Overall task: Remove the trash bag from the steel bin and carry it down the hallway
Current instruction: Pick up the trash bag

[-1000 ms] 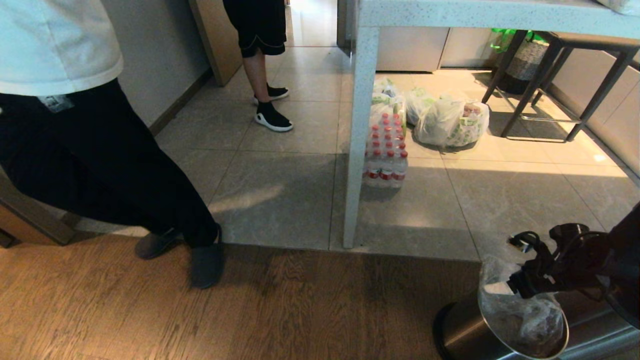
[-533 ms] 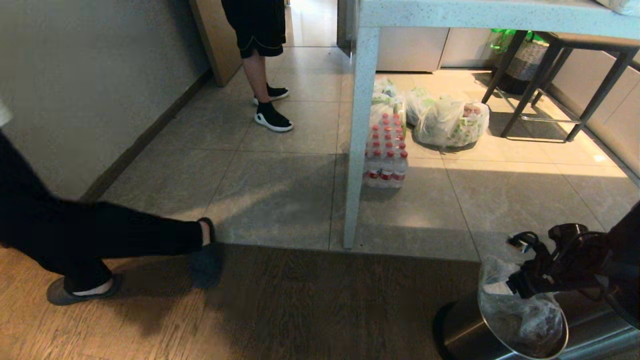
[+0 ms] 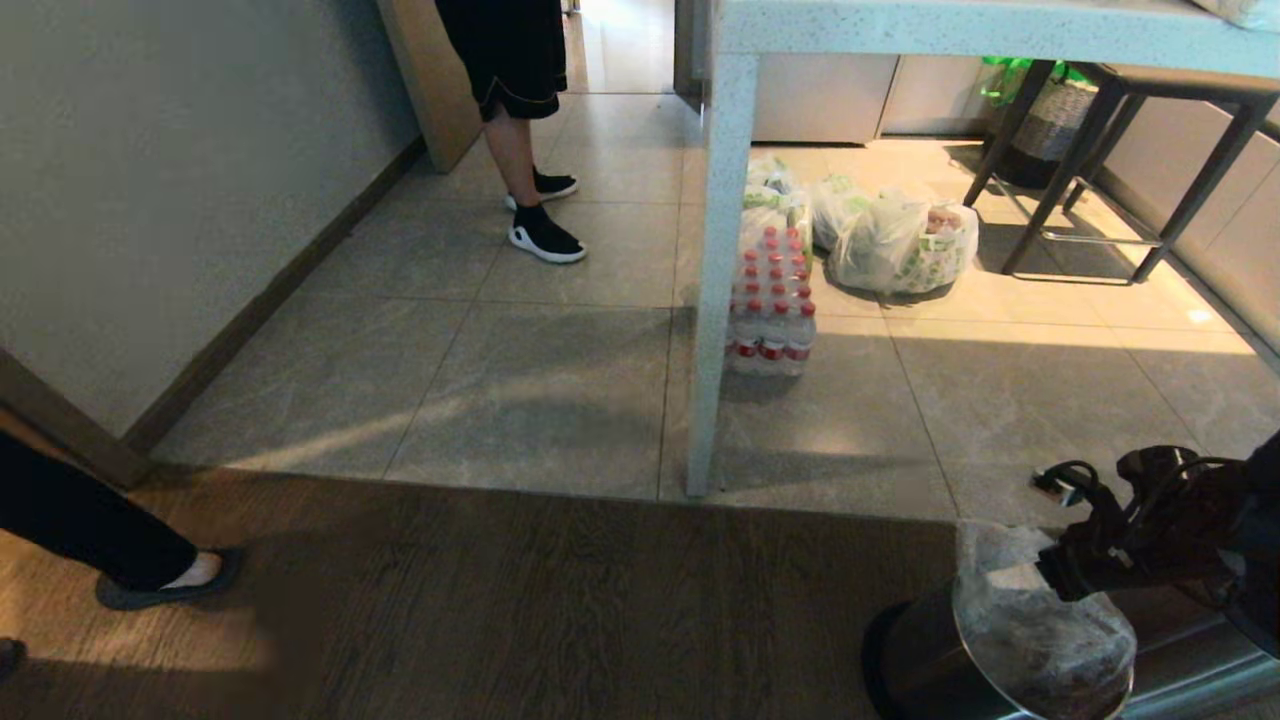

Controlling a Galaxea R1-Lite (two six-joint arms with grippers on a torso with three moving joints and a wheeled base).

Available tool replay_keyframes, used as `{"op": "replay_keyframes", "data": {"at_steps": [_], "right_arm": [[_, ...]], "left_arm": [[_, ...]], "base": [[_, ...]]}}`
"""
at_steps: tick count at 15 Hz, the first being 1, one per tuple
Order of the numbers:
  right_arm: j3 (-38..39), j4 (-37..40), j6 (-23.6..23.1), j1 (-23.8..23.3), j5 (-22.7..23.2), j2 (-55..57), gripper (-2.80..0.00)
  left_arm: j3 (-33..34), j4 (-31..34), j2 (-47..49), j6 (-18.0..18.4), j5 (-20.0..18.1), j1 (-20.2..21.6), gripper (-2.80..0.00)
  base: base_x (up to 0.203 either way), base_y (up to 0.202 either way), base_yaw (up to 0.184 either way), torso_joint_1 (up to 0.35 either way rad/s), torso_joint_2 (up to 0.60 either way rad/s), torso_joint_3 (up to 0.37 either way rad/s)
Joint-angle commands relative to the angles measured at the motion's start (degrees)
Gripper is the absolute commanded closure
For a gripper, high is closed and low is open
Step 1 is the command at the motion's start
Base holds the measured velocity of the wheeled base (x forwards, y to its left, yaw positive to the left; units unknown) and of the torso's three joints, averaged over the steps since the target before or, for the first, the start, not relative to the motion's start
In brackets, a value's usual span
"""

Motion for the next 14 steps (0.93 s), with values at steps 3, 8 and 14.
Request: {"op": "replay_keyframes", "data": {"at_steps": [3,8,14], "right_arm": [[0.49,0.01,-0.41,0.14,0.12,-2.02,0.00],[1.63,0.24,-0.15,-0.03,-0.05,-3.78,0.00],[2.98,4.25,1.07,-0.48,-0.07,-10.97,0.00]], "left_arm": [[0.09,0.01,0.02,-0.01,0.01,0.02,0.00],[0.09,0.01,0.02,-0.01,0.01,0.02,0.00],[0.09,0.01,0.02,-0.01,0.01,0.02,0.00]], "base": [[0.000,0.000,0.000,0.000,0.00,0.000],[0.000,0.000,0.000,0.000,0.00,0.000],[0.000,0.000,0.000,0.000,0.00,0.000]]}}
